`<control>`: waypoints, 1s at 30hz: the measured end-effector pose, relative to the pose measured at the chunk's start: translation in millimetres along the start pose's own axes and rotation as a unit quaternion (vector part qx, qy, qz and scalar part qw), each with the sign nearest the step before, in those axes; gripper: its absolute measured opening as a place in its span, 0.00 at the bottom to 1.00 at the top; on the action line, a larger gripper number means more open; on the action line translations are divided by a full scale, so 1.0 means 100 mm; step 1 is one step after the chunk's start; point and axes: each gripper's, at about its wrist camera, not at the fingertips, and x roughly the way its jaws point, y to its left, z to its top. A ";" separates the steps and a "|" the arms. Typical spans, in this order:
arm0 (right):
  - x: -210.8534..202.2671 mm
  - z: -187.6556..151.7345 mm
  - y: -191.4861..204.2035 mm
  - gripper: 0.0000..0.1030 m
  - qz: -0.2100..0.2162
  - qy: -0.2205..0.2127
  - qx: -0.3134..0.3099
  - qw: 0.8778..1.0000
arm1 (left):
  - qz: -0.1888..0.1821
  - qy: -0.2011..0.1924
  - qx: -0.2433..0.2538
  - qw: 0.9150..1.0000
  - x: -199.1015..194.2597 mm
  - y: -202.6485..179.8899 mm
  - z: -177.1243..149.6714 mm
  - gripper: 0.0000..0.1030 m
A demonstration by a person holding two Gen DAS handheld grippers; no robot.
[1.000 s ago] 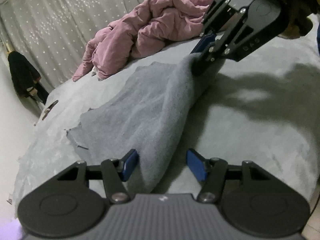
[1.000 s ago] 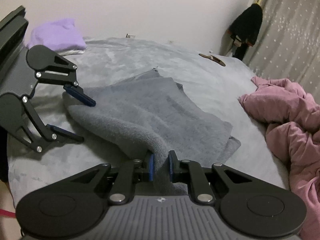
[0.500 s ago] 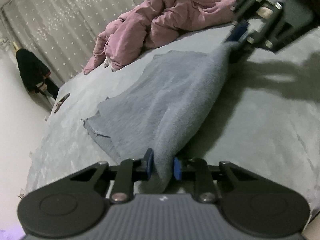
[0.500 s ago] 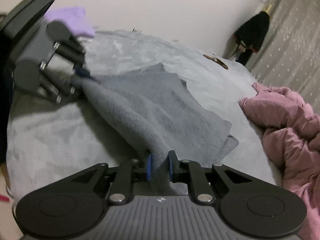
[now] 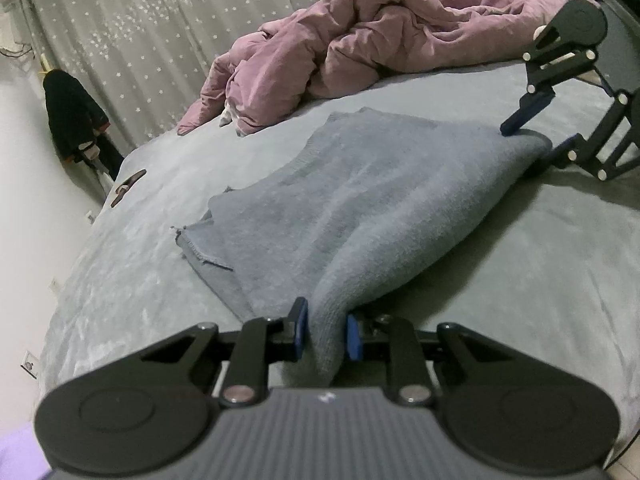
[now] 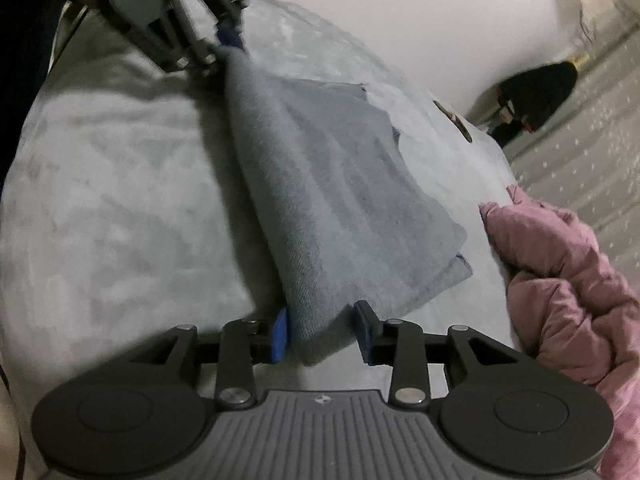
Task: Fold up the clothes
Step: 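Lift the grasped sweater edge up with both grippers, then fold the lifted sweater edge over onto the rest with both grippers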
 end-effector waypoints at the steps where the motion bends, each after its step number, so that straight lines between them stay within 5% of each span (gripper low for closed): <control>1: 0.00 0.00 0.02 0.35 -0.003 -0.001 -0.005 1.000 | 0.000 0.001 0.001 1.000 0.00 0.00 0.00 0.19; 10: 0.10 0.01 0.09 0.40 -0.030 -0.001 -0.041 0.999 | -0.006 0.009 -0.017 1.000 0.03 0.03 0.01 0.19; 12: 0.12 0.02 0.05 0.35 -0.024 0.006 -0.031 0.999 | -0.006 0.008 -0.020 1.000 0.03 0.04 0.01 0.19; 14: 0.13 0.02 -0.01 0.19 -0.009 0.011 -0.014 1.000 | -0.006 0.006 -0.022 1.000 0.02 0.04 0.01 0.19; 30: -0.14 0.04 -0.18 0.12 -0.021 -0.033 0.037 0.999 | 0.016 -0.016 -0.022 0.999 -0.23 0.00 -0.02 0.14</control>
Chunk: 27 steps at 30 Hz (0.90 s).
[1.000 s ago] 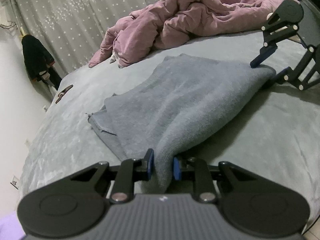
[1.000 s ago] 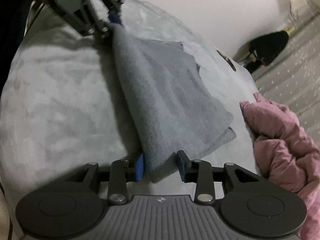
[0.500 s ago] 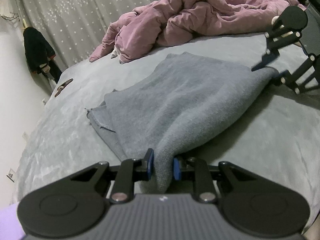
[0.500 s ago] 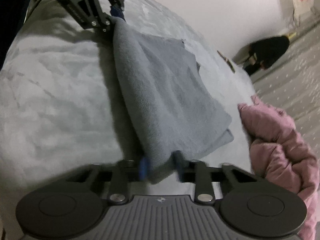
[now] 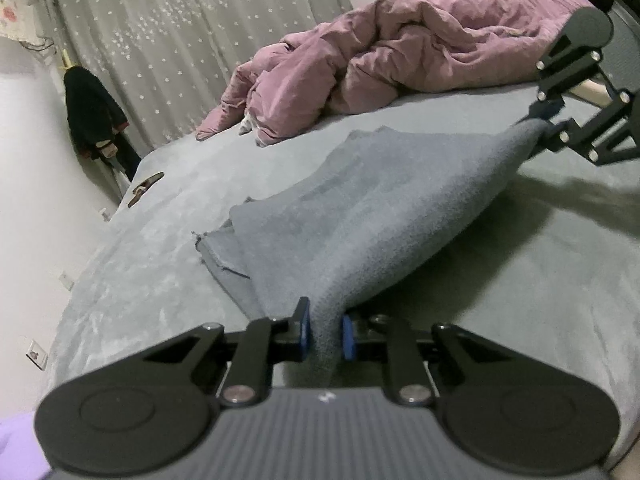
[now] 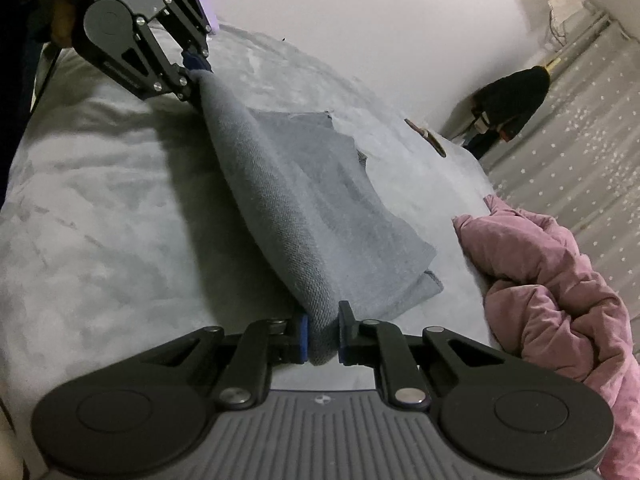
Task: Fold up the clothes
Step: 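Fold the lifted sweater edge over onto the rest with both grippers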
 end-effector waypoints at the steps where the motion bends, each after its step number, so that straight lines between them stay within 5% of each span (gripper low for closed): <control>1: -0.02 0.00 0.01 0.12 0.002 0.001 -0.001 1.000 | -0.001 0.001 0.001 1.000 -0.02 -0.01 -0.01 0.14; 17: -0.36 -0.07 0.11 0.12 0.017 -0.011 0.015 1.000 | -0.043 0.006 -0.063 0.997 -0.41 -0.03 -0.11 0.14; 27: -0.30 -0.02 -0.14 0.12 -0.001 -0.037 0.061 0.997 | -0.025 -0.019 -0.084 0.996 -0.29 0.17 0.14 0.14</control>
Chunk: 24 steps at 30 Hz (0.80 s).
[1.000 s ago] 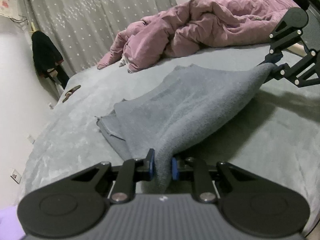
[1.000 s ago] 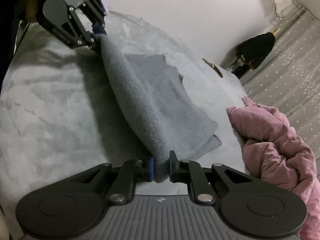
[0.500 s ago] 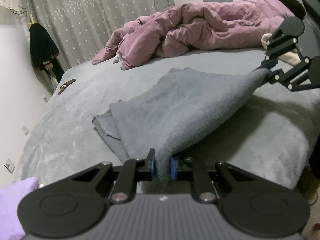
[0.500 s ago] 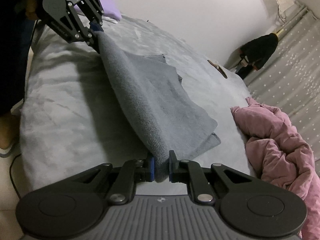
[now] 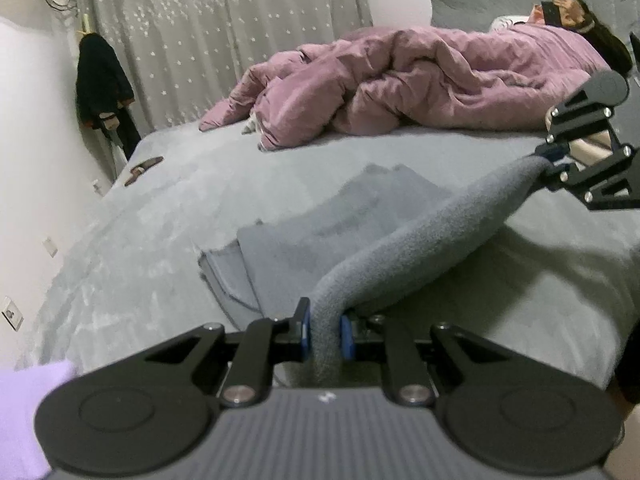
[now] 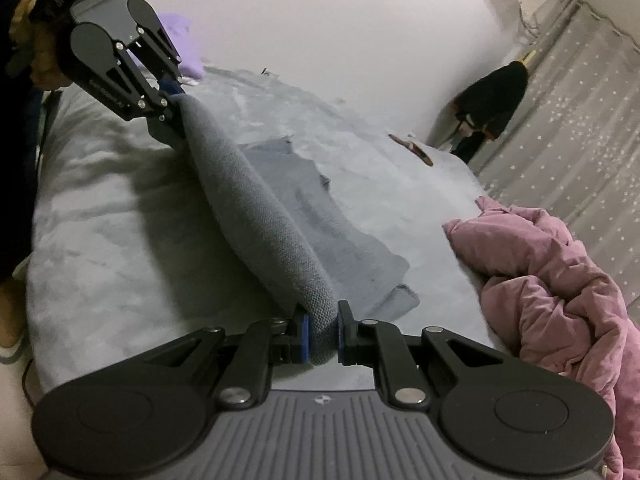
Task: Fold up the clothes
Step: 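Fold the lifted sweater edge over onto the rest with both grippers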
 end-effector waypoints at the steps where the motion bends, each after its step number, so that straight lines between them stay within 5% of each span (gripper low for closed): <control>1: 0.02 0.01 -0.03 0.12 -0.002 -0.002 0.003 1.000 | 0.002 -0.001 -0.001 1.000 0.02 0.02 0.03 0.14; 24: 0.51 0.25 -0.48 0.12 -0.031 -0.010 0.046 0.998 | 0.002 0.014 -0.054 0.998 0.52 0.48 0.37 0.14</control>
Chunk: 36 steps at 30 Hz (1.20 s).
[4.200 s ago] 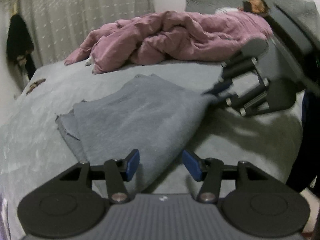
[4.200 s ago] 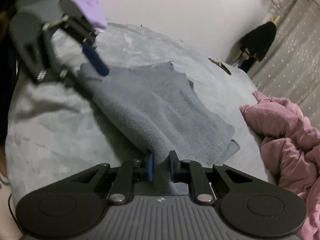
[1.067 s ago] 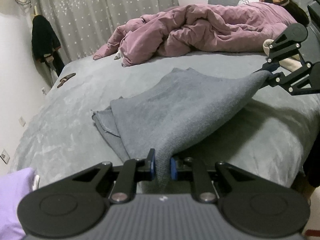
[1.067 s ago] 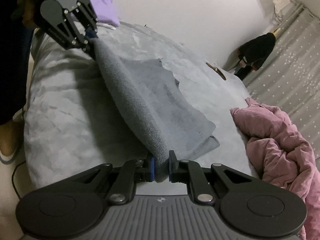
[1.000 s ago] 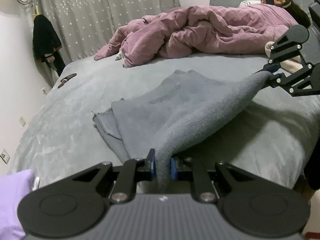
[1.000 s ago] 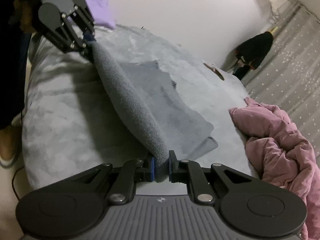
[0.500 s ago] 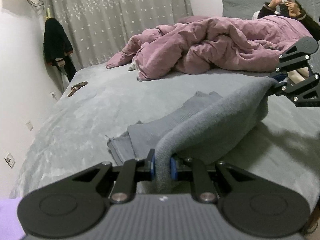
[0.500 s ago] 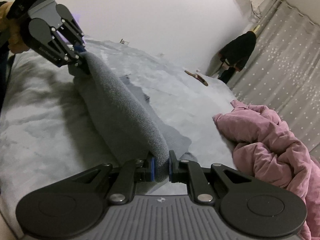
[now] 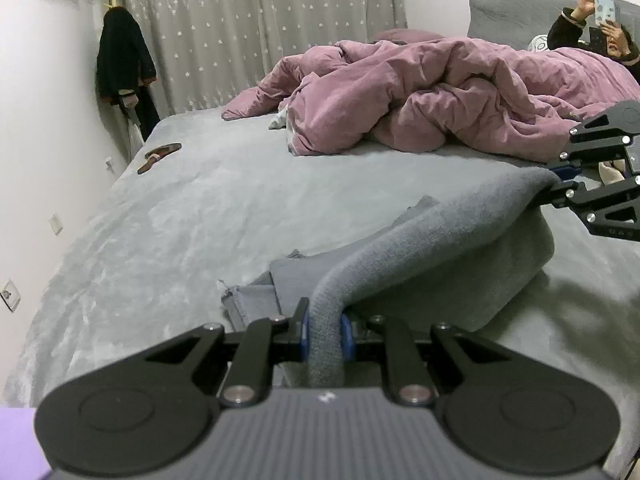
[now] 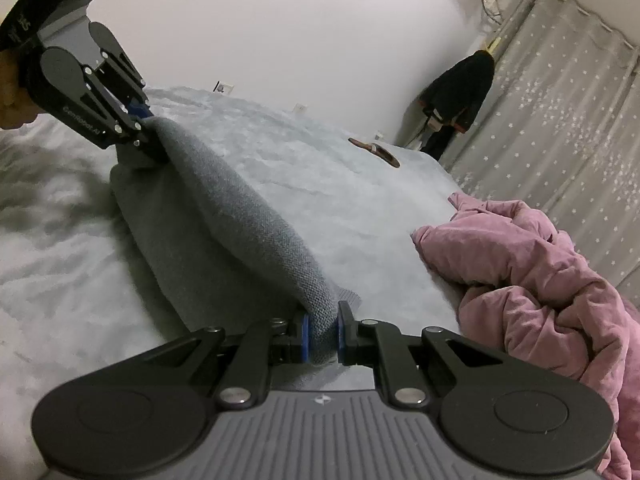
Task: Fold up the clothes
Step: 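Fold the lifted sweater edge over onto the rest with both grippers, then lower the folded grey sweater edge onto the sweater with both grippers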
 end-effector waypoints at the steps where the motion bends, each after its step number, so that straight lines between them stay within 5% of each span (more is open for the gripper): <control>1: 0.02 0.00 -0.02 0.12 0.000 0.001 0.002 1.000 | -0.004 0.000 -0.003 1.000 0.01 0.03 0.02 0.14; 28: 0.72 0.01 -0.46 0.12 0.033 0.061 0.114 0.991 | -0.025 0.043 -0.054 0.997 0.82 0.42 0.38 0.16; 36: 0.83 -0.04 -0.50 0.13 0.043 0.075 0.149 0.985 | -0.036 0.059 -0.089 0.994 1.01 0.51 0.36 0.24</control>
